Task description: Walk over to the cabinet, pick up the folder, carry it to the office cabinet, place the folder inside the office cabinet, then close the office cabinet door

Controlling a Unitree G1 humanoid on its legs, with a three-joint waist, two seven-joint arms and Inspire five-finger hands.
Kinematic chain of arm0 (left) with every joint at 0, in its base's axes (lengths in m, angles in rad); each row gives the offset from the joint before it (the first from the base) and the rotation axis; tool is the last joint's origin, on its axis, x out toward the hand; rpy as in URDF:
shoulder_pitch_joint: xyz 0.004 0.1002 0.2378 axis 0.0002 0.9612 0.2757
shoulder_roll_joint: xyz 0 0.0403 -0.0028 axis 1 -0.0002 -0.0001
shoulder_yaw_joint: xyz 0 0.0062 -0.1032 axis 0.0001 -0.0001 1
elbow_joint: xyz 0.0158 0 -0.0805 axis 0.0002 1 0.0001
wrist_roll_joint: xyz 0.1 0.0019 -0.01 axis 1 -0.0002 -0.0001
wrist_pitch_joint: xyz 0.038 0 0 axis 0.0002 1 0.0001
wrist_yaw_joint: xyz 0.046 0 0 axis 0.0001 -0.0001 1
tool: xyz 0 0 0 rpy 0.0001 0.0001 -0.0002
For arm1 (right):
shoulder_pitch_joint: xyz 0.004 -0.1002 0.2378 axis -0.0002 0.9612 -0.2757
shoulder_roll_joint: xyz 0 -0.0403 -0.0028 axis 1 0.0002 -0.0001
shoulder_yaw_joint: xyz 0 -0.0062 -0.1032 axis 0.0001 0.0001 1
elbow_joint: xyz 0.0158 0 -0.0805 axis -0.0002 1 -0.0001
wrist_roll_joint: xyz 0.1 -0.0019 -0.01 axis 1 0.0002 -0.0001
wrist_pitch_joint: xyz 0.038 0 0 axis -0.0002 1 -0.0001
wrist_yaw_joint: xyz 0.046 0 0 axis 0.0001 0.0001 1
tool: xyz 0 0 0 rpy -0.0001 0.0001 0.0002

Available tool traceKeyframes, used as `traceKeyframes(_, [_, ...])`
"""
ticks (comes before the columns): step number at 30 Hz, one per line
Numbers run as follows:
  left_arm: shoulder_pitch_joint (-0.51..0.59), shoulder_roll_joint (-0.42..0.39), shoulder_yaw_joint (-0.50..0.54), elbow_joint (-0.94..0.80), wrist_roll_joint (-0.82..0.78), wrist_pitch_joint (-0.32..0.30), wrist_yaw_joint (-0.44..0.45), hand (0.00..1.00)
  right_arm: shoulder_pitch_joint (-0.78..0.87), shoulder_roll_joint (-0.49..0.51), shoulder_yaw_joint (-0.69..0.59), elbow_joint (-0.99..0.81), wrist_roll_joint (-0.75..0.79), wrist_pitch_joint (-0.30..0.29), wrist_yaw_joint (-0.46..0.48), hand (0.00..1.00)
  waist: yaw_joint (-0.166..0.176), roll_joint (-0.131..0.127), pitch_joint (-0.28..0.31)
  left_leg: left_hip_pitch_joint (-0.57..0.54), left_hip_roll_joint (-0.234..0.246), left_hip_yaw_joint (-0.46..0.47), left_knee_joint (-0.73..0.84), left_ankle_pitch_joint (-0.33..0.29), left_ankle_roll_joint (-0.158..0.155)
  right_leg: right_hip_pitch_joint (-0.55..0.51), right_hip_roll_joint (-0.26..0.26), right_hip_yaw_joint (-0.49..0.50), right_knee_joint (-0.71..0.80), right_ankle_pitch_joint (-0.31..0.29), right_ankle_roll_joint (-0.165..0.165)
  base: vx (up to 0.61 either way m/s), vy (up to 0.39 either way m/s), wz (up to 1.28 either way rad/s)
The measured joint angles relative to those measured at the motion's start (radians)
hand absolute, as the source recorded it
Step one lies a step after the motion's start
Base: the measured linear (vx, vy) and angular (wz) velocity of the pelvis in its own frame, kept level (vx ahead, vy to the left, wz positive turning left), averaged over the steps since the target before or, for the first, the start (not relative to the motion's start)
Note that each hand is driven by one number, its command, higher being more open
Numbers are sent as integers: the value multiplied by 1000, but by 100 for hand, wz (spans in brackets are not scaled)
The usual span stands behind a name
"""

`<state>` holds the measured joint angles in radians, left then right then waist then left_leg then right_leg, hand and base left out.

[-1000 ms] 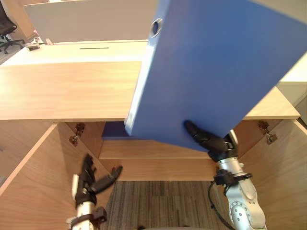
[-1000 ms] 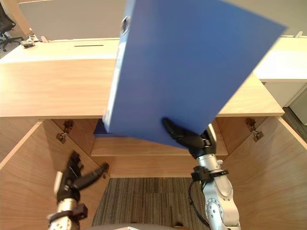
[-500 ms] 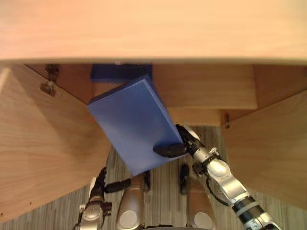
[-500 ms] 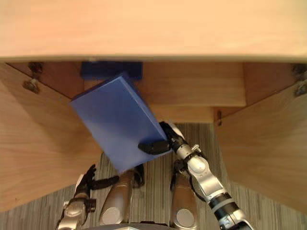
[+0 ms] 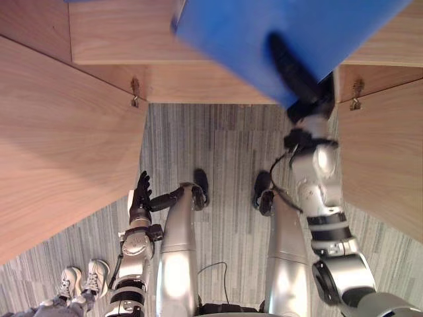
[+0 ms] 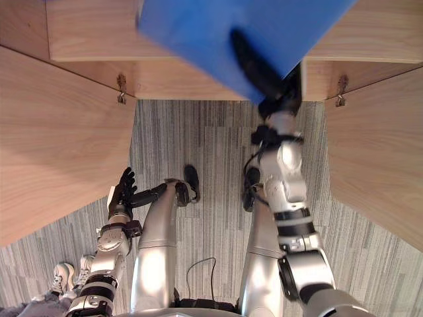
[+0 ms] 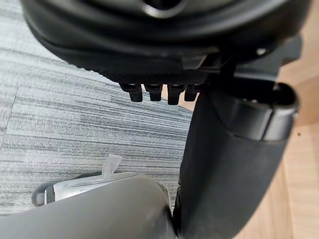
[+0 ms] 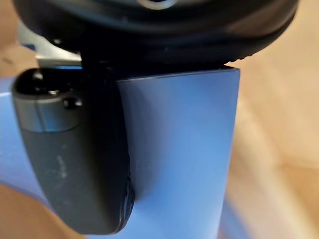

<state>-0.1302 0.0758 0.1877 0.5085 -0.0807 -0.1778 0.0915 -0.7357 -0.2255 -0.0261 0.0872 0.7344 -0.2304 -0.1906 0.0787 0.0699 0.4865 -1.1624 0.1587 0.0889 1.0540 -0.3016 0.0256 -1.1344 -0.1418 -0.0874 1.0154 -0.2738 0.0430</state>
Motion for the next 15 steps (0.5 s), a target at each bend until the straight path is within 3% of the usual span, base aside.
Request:
traceKeyframes(9, [-8, -24, -35, -37, -54, -4, 68, 100, -255, 31, -58, 168, 134, -37, -142, 0, 10, 0, 0, -16, -16, -20, -30, 18, -12, -3, -17, -30, -19, -2, 1, -23, -49, 9])
traceKeyframes(10, [-10, -34, -43, -43, -60, -5, 76, 100, -288, 50, -83, 213, 154, -37, -164, 100, 14, 0, 0, -17, -19, -21, -39, 22, -13, -3, -20, -32, -23, -2, 1, -24, -47, 13])
traceKeyframes(15, [-22, -58, -84, -71, -57, -15, 113, 100, -397, 79, -126, 276, 249, -81, -233, 100, 19, 0, 0, -42, -27, -32, -47, 33, -15, -20, -27, -45, -26, -2, 1, -30, -38, 9])
